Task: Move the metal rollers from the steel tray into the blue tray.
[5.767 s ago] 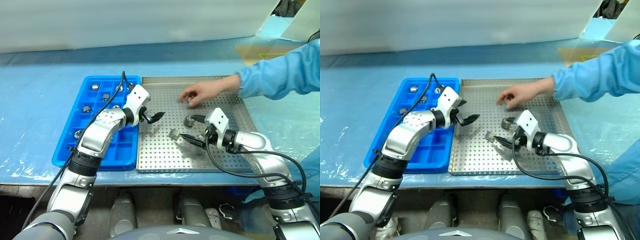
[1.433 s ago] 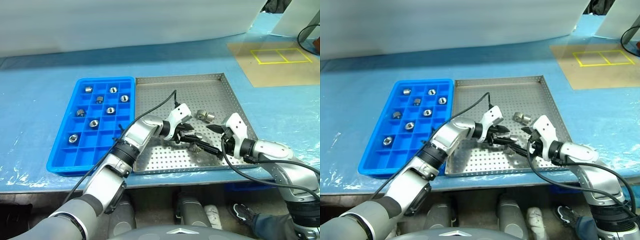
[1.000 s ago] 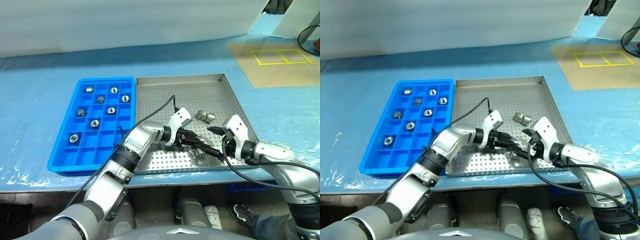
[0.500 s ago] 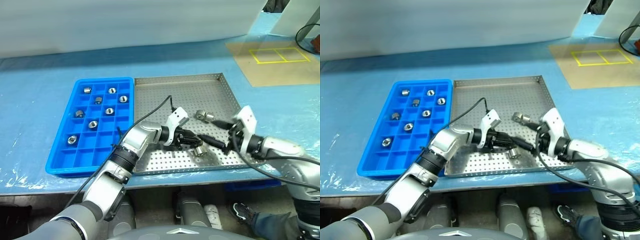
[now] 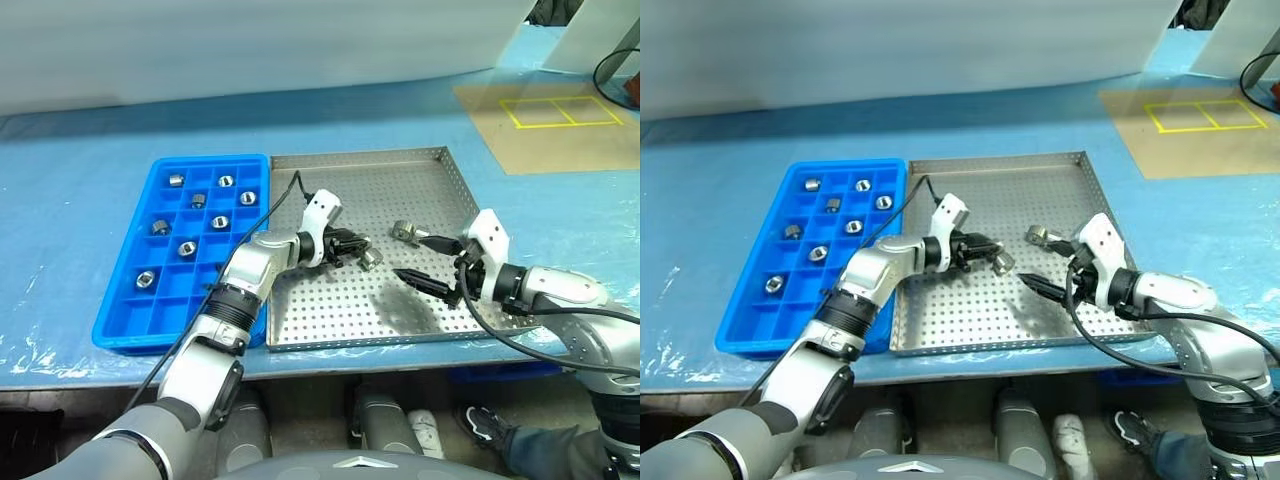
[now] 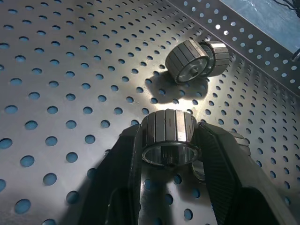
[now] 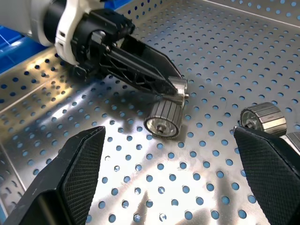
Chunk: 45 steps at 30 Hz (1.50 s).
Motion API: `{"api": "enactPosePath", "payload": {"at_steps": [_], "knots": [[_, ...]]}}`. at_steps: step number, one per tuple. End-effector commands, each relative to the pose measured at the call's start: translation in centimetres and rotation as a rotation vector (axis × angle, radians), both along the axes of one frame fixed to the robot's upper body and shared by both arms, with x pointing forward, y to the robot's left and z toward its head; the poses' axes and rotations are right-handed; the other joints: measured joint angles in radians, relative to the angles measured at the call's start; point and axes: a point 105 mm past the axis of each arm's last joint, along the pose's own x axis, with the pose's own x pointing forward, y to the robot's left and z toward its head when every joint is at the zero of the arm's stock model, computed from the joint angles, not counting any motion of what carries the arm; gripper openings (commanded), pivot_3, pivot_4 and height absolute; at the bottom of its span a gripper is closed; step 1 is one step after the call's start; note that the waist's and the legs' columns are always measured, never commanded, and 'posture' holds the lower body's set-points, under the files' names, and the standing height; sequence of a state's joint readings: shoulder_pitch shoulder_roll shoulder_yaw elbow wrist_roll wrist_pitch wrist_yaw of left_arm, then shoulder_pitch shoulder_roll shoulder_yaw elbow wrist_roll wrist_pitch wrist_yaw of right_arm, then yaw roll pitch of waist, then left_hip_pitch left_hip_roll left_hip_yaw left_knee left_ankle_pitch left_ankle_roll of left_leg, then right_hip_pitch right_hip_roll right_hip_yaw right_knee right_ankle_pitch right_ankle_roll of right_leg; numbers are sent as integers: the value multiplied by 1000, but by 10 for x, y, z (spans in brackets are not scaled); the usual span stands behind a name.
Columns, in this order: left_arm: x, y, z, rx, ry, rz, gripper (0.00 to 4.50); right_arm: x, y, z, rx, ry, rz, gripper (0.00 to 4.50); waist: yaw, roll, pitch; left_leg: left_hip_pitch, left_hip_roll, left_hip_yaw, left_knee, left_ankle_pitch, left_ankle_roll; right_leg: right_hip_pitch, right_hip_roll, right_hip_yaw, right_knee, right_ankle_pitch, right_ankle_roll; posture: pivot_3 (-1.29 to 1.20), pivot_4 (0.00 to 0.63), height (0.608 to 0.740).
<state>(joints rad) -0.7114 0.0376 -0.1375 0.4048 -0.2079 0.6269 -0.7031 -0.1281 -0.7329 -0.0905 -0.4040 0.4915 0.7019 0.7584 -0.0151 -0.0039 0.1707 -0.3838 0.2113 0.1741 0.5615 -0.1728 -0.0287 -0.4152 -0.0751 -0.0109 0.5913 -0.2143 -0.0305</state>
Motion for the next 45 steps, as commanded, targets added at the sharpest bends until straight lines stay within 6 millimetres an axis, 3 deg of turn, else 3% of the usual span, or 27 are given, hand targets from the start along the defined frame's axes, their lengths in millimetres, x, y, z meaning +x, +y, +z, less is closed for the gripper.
{"api": "enactPosePath", "payload": {"at_steps": [1, 8, 12, 20, 23, 34, 40, 43, 45], "knots": [[-1, 9, 20, -75, 3, 31, 1453, 10, 8, 10, -18, -106, 7, 4500, -1, 0, 0, -1, 0, 0, 0, 0, 0, -1, 0, 0, 0, 0, 0, -331, 150, 740], [-12, 8, 33, -144, 52, 23, 1453, 18, 21, 8, -38, -146, 43, 4500, 5, 0, 0, -2, 0, 0, 0, 0, 0, -2, 0, 0, 0, 0, 0, -308, 150, 740], [-12, 13, 39, -158, 47, 52, 1453, 19, 38, 7, 0, -132, 95, 4500, 4, 0, 0, -2, 0, 0, 0, 0, 1, -2, 0, 0, 0, 0, 0, -294, 150, 740], [-12, 14, 47, -161, 24, 71, 1453, 24, 53, 6, 35, -119, 114, 4500, 3, 0, 0, -1, 0, 0, 1, 0, 0, -2, 0, 0, 2, 0, 0, -276, 150, 740], [-12, 14, 51, -169, 20, 75, 1453, 26, 54, 5, 39, -122, 104, 3858, 5, 0, 0, -2, 0, 0, 1, 0, 0, -2, 0, 0, 2, 0, 0, -268, 150, 740], [-12, 10, 62, -239, 52, 84, 1453, 36, 51, 2, 12, -153, 53, 100, 5, 0, 0, -2, 0, 0, 1, 0, 0, -2, 0, 0, 3, 0, 0, -264, 150, 740], [-13, 9, 61, -227, 48, 85, 1453, 36, 54, 3, 1, -165, 59, 42, 5, 0, 0, -1, 0, 0, 2, 0, 0, -2, 0, 0, 4, 0, 0, -265, 150, 740], [-12, 9, 60, -228, 51, 85, 1453, 38, 53, 5, 6, -170, 55, 656, 5, 0, 0, 0, 0, 0, 3, 0, 0, -2, 0, 1, 6, 0, 0, -265, 150, 740], [-13, 9, 60, -228, 51, 84, 1453, 38, 53, 5, 3, -170, 55, 1297, 5, 0, 0, 0, 0, 0, 4, 0, 0, -2, 0, 1, 8, 0, 0, -266, 150, 740]]}}
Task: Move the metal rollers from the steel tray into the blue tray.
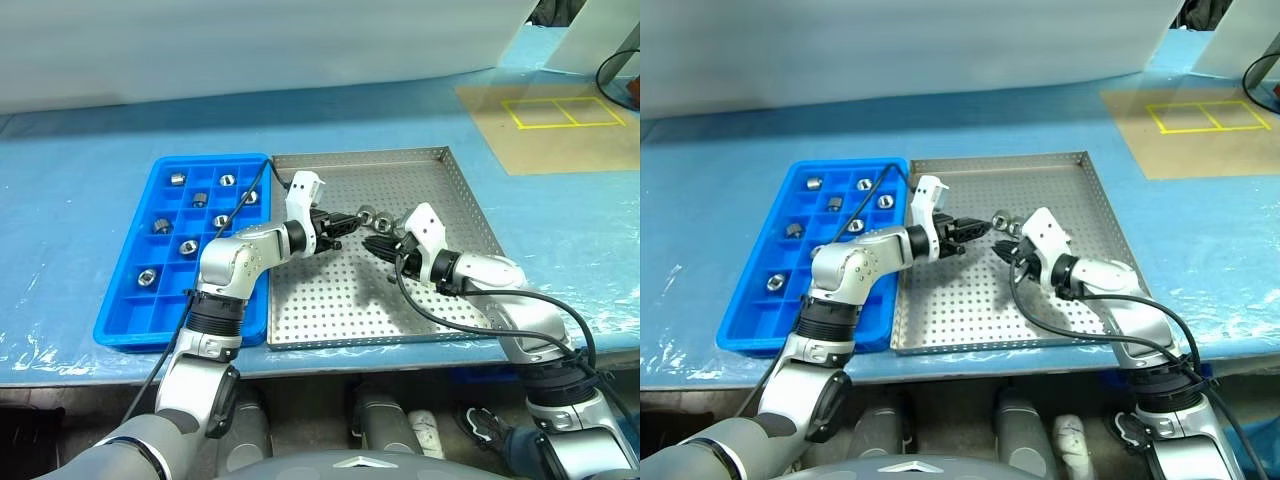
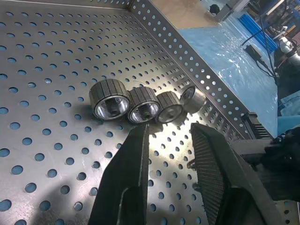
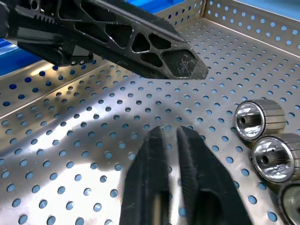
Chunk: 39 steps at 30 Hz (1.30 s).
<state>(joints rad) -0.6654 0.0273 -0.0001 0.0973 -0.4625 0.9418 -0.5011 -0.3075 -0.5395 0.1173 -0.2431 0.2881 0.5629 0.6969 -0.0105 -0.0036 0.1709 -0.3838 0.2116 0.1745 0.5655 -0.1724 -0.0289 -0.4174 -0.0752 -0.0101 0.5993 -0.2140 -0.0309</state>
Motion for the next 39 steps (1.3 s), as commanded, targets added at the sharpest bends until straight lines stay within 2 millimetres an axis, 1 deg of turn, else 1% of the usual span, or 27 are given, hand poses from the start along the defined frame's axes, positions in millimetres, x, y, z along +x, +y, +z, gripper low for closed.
{"api": "enactPosePath", "payload": {"at_steps": [1, 3, 7, 10, 12, 14, 16, 19, 20, 21, 24, 25, 26, 28, 32, 35, 39], "knots": [[-1, -3, 17, -29, -63, -15, 1453, 3, 1, 14, 9, -58, 4, 1678, 0, 0, 0, 0, 0, 0, 1, 0, 0, 0, 0, 0, 1, 0, 0, -266, 150, 740], [-1, -2, 17, -27, -65, -12, 1453, 3, 1, 14, 9, -57, 4, 2313, 0, 0, 0, 1, 0, 0, 1, 0, -1, 0, 0, 0, 2, 0, 0, -264, 150, 740], [0, 1, 15, -13, -73, 0, 1453, 5, 0, 14, 1, -69, -1, 2313, 0, 0, 0, 1, 0, 0, 2, 0, -1, 0, 0, 0, 3, 0, 0, -262, 150, 740], [4, 4, 12, 29, -115, 26, 1453, 11, -4, 15, -25, -102, -31, 2313, 0, 0, 0, 1, 0, 0, 2, 1, -1, 0, 0, 0, 3, 0, 0, -260, 150, 740], [10, 5, 13, 69, -188, 58, 1453, 19, -10, 17, -43, -128, -78, 2313, 0, 0, 0, 1, 0, 0, 2, 1, -1, 0, 0, 0, 3, 0, 0, -259, 150, 740], [12, 3, 11, 111, -236, 56, 1453, 22, -15, 19, -35, -138, -104, 2313, 0, 0, 0, 0, 0, 0, 2, 1, -1, -1, 0, 0, 3, 0, 0, -262, 150, 740], [13, 1, 13, 114, -268, 52, 1453, 22, -18, 20, -29, -136, -108, 2313, 0, 0, 0, 0, 0, 0, 2, 1, -1, -1, 0, 0, 4, 0, 0, -267, 150, 740], [18, -1, 15, 194, -402, 47, 1453, 19, -22, 19, -24, -123, -103, 2313, 0, 0, 0, 0, 0, 0, 2, 1, -1, -1, 0, 0, 3, 0, 0, -270, 150, 740], [19, -3, 16, 213, -440, 41, 1453, 18, -22, 20, -20, -117, -99, 2675, 0, 0, 0, 0, 0, 0, 2, 1, -1, -1, 0, 0, 3, 0, 0, -273, 150, 740], [20, -6, 17, 227, -475, 29, 1453, 17, -23, 20, -18, -116, -99, 2870, 0, 0, 0, 0, 0, 0, 2, 1, -1, -1, 0, 0, 3, 0, 0, -275, 150, 740], [23, -12, 17, 268, -553, 2, 1453, 19, -25, 22, -21, -127, -118, 3894, -1, 0, 0, 0, 0, 0, 2, 1, -1, -1, 0, 1, 4, 0, 0, -282, 150, 740], [24, -15, 19, 266, -576, -8, 1453, 25, -32, 22, -36, -139, -167, 4281, -1, 0, 0, 0, 0, 0, 2, 1, -1, -1, 0, 1, 4, 0, 0, -286, 150, 740], [24, -19, 22, 255, -590, -17, 1453, 30, -39, 22, -46, -140, -218, 4450, -1, 0, 0, 0, 0, 0, 3, 1, -1, -1, 0, 1, 4, 0, 0, -286, 150, 740], [24, -23, 25, 237, -601, -26, 1453, 35, -48, 20, -55, -125, -272, 4450, -1, 0, 0, 0, 0, 0, 3, 1, -1, -1, 0, 1, 5, 0, 0, -288, 150, 740], [22, -25, 24, 223, -598, -41, 1453, 39, -59, 12, -47, -68, -334, 4450, -2, 0, 0, 0, 0, 0, 3, 1, -1, -1, 0, 2, 6, 0, 0, -292, 150, 740], [18, -25, 23, 218, -596, -49, 1453, 43, -68, 2, -56, -8, -393, 4450, -4, 0, 0, 1, 0, 0, 3, 1, -2, -1, 0, 2, 6, 0, 0, -288, 150, 740], [18, -23, 22, 207, -581, -44, 1453, 49, -66, -2, -2, 24, -407, 4450, -3, 0, 0, 1, 0, 0, 3, 1, -2, -1, 0, 2, 6, 0, 0, -284, 150, 740]]}}
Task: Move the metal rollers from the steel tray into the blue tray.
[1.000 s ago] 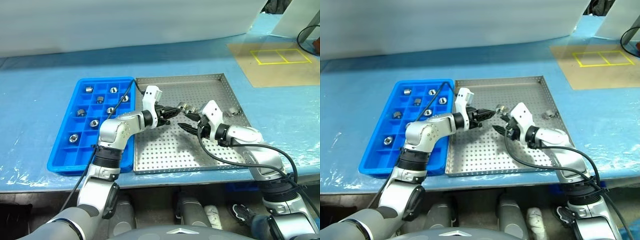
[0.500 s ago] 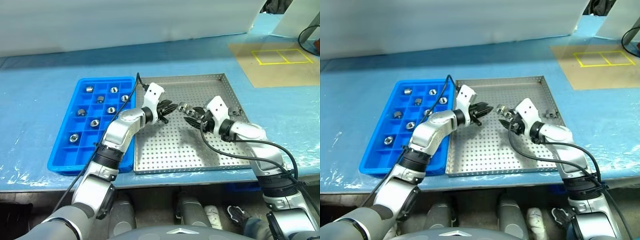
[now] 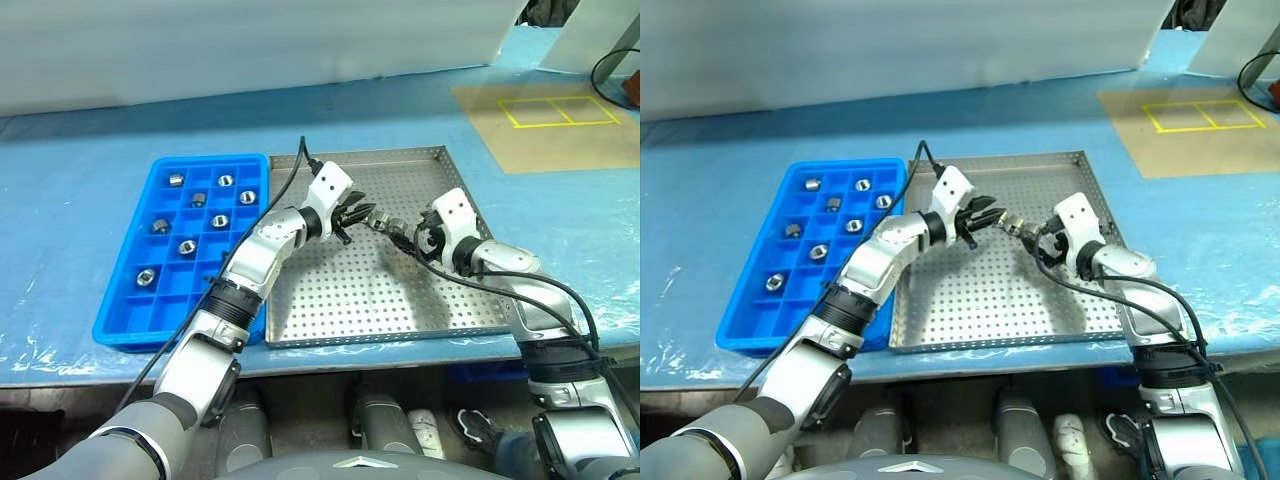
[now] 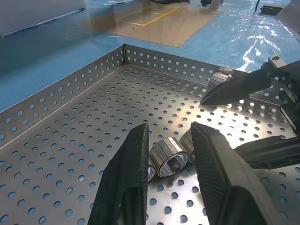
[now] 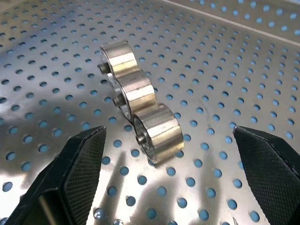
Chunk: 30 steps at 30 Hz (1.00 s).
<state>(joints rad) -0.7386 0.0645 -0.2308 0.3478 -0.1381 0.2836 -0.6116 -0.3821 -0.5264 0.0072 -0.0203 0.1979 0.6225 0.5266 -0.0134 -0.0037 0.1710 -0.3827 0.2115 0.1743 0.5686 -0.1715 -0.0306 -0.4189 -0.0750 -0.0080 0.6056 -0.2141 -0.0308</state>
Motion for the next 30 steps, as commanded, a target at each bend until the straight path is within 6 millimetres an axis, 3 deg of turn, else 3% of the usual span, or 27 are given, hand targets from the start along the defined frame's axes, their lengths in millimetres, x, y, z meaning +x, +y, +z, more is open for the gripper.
{"api": "enactPosePath", "payload": {"at_steps": [1, 10, 11, 13, 20, 21, 30], "knots": [[-3, 0, 11, -32, -29, -9, 1453, 8, 1, 11, 53, -34, -17, 4450, 0, 0, 0, 0, 0, 0, 0, 0, 0, 0, 0, 0, 0, 0, 0, -284, 150, 740], [-3, 3, 7, -27, -18, -6, 1453, 31, 11, -1, 133, -21, -4, 4450, 0, 0, 0, -1, 0, 0, 1, 0, 0, 0, 0, 0, 0, 0, 0, -283, 150, 740], [-3, 4, 8, -28, -19, -5, 1453, 32, 10, -5, 119, -17, -1, 4287, 1, 0, 0, -1, 0, 0, 1, 0, 0, 0, 0, 0, 0, 0, 0, -274, 150, 740], [-3, 5, 9, -31, -21, 0, 1453, 34, 9, -9, 98, -16, 8, 3832, 2, 0, 0, -1, 0, 0, 1, 0, 0, 0, 0, 0, 0, 0, 0, -265, 150, 740], [1, 17, 9, -31, -16, 35, 1453, 33, 7, -8, 67, -37, 39, 1376, 2, 0, 0, -1, 0, 0, 1, 0, 1, 0, 0, 0, 0, 0, 0, -261, 150, 740], [1, 19, 9, -32, -14, 37, 1453, 32, 7, -6, 63, -42, 47, 1188, 2, 0, 0, -1, 0, 0, 1, 0, 1, 0, 0, 0, 0, 0, 0, -263, 150, 740], [-2, 39, 4, -63, 13, 15, 1453, 10, 15, 31, 161, -147, 184, 1190, 2, 0, 0, -2, 0, 0, 1, 0, 1, -2, 0, 0, 0, 0, 0, -271, 150, 740]]}}
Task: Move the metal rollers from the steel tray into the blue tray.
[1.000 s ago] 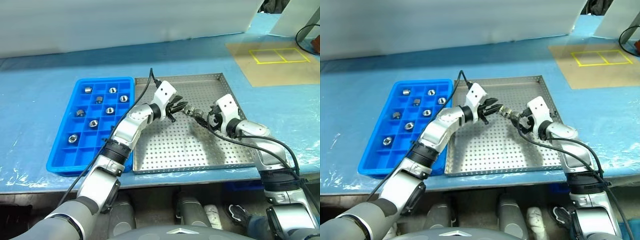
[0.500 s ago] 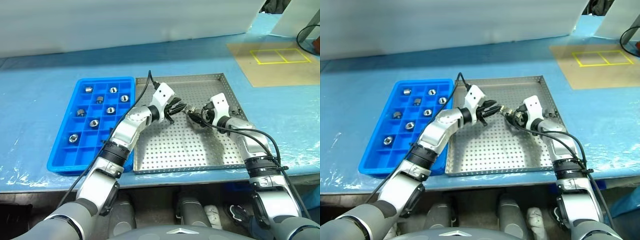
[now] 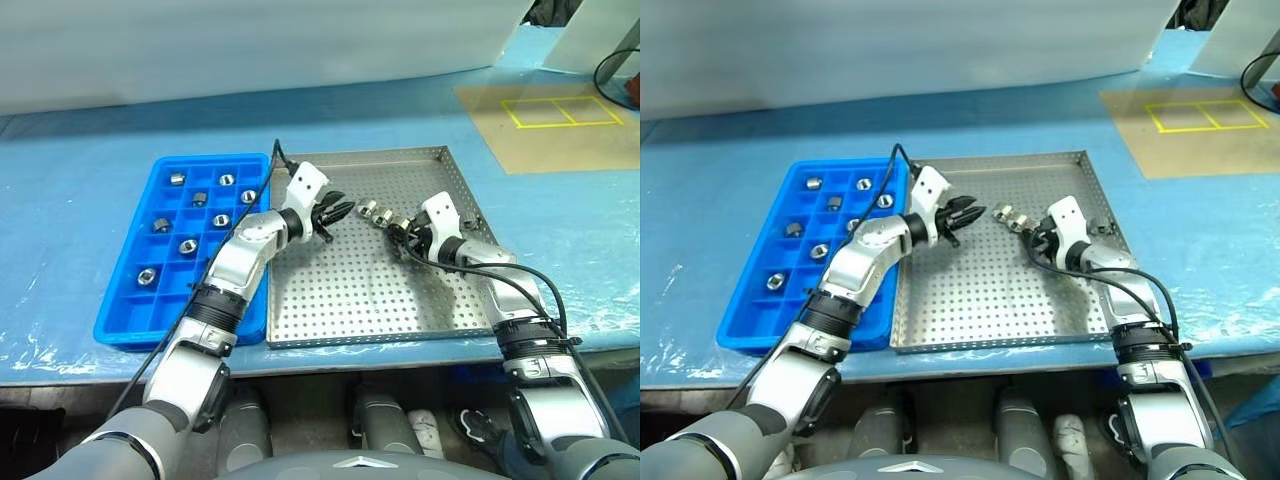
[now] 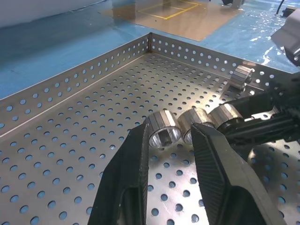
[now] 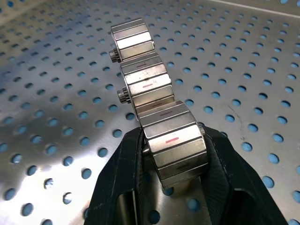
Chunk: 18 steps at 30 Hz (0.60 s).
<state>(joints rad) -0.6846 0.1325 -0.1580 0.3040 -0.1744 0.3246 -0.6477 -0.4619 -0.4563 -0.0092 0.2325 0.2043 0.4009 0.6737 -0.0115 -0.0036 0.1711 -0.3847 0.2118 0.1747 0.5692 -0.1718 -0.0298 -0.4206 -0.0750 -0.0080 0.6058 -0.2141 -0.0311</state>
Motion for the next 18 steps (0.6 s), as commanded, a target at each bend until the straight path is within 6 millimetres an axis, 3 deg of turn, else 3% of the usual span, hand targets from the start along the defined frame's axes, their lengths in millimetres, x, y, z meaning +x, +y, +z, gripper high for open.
{"api": "enactPosePath", "payload": {"at_steps": [1, 10, 13, 18], "knots": [[-8, 5, 10, -30, -44, -53, 1453, -9, 2, 42, 55, -124, 71, 1190, 0, 0, 0, 0, 0, 0, 0, 0, 0, 0, 0, 0, 0, 0, 0, -271, 150, 740], [-11, 12, 9, -6, -84, -99, 1453, -32, 11, 56, 96, -99, 170, 1190, 2, 0, 0, 0, 0, 0, 0, 0, 0, 0, 0, 0, 0, 0, 0, -274, 150, 740], [-11, 9, 11, -90, -6, -112, 2042, -34, 13, 58, 95, -99, 178, 1190, 1, 0, 0, 0, 0, 0, -1, 0, 0, 0, 0, 0, 0, 0, 0, -278, 150, 740], [-11, 13, 5, -164, 112, -90, 3727, -36, 14, 60, 102, -104, 174, 1190, 0, 0, 0, 1, 0, 0, -1, 0, -1, 0, 0, 0, 0, 0, 0, -288, 150, 740]]}}
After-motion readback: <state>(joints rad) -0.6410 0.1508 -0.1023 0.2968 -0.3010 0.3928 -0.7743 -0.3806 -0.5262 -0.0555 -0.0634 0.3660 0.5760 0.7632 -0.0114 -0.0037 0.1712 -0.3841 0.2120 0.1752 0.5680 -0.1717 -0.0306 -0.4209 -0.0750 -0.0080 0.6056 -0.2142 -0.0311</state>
